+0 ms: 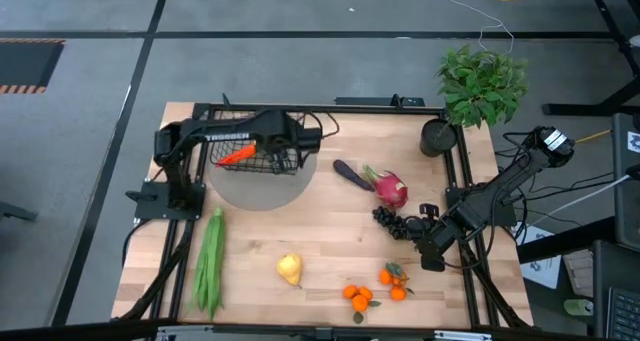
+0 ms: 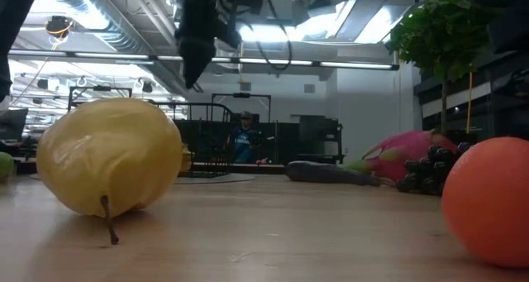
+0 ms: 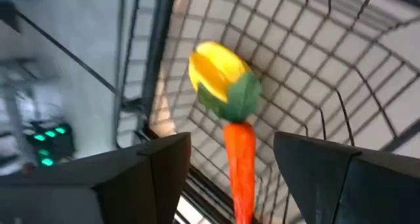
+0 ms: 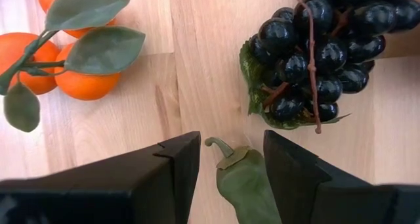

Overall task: Build produce basket
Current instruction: Put the purple eggplant into the black wire basket

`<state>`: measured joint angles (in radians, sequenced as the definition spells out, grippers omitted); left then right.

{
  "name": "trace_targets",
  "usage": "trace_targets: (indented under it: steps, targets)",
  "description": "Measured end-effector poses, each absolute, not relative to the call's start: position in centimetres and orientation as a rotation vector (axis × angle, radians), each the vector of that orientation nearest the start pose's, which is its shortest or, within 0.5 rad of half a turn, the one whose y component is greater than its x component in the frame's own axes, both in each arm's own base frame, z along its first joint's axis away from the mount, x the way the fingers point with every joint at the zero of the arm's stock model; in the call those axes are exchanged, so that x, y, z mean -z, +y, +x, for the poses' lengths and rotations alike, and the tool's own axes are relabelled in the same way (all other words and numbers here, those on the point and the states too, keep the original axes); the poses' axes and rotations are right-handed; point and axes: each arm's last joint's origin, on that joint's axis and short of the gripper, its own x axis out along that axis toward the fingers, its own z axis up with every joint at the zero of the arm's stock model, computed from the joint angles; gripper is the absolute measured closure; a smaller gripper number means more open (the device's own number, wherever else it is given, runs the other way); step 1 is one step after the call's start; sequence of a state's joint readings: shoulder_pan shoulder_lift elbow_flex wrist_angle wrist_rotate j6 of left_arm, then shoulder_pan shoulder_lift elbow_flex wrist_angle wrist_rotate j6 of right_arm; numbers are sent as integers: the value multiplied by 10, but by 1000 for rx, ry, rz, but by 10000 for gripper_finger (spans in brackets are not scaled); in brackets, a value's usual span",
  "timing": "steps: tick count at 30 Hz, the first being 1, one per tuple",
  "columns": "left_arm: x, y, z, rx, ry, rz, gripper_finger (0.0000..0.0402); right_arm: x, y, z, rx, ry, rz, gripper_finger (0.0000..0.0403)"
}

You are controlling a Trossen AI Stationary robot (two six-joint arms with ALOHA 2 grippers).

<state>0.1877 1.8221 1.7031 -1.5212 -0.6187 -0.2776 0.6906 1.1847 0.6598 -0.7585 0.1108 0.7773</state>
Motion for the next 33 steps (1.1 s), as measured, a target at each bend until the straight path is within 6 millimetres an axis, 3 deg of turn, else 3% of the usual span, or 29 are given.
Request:
trace_targets:
  steps: [7,13,16,21,26,33]
  targets:
    - [-331,54,340,-859,1179,214,190,-185,119,149,-6,1277,163,247]
    - [-340,31,361,-725,978,170,190,-185,119,149,-7,1274,166,247]
    - [-338,23,373,-669,917,239,190,-185,119,149,-7,1274,166,247]
    - [-340,22,386,-656,813,262,190,-185,119,149,-7,1273,166,247]
    - [-336,23,391,-588,809,230,190,-185,119,149,-6,1272,166,247]
    - [-330,22,383,-533,903,164,190,-185,119,149,-6,1272,166,247]
